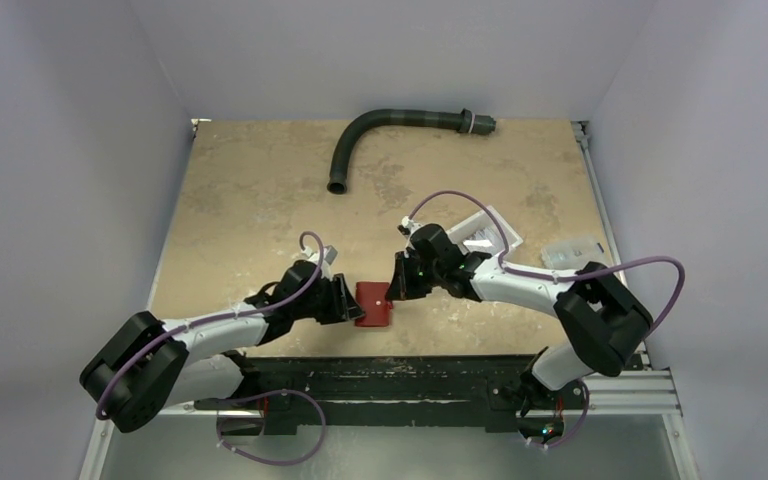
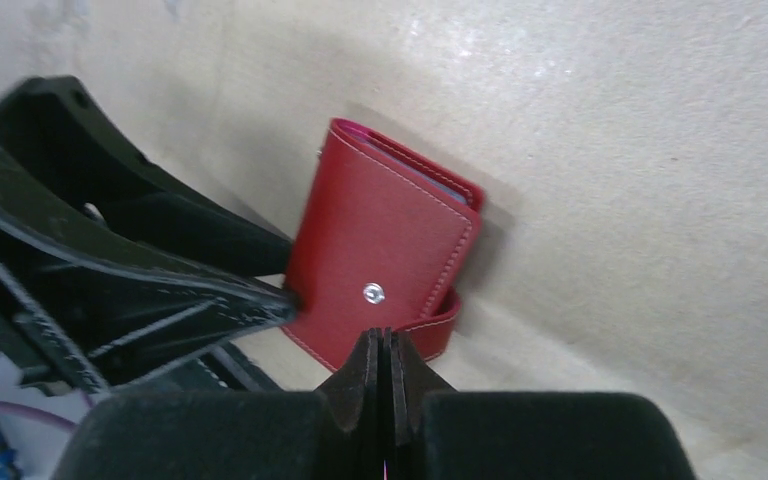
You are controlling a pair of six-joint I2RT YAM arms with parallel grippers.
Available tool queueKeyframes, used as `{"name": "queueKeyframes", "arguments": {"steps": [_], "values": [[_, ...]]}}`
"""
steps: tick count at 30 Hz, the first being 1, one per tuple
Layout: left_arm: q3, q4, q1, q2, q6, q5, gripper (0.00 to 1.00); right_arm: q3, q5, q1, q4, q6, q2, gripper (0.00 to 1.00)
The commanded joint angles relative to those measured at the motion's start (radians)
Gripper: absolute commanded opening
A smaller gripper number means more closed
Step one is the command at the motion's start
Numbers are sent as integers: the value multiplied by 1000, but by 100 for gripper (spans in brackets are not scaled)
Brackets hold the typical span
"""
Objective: Put the credit cards into the card holder
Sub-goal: Close the card holder at the center of the board.
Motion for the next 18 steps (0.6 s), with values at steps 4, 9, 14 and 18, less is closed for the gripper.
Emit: {"name": "queueKeyframes", "arguments": {"steps": [4,9,14,18], "values": [[-19,113,-51,24,-50,8,36,-63,-92,0,255,200,-17,0],[-28,127,-73,20,-70,-15,34,-84,-58,0,292,223,1,0],[-28,122,-73,13,-68,-26,34,-78,-49,0,302,216,31,0],[-16,116,-73,16,-64,-26,34,-90,-47,0,330,219,45,0]]}}
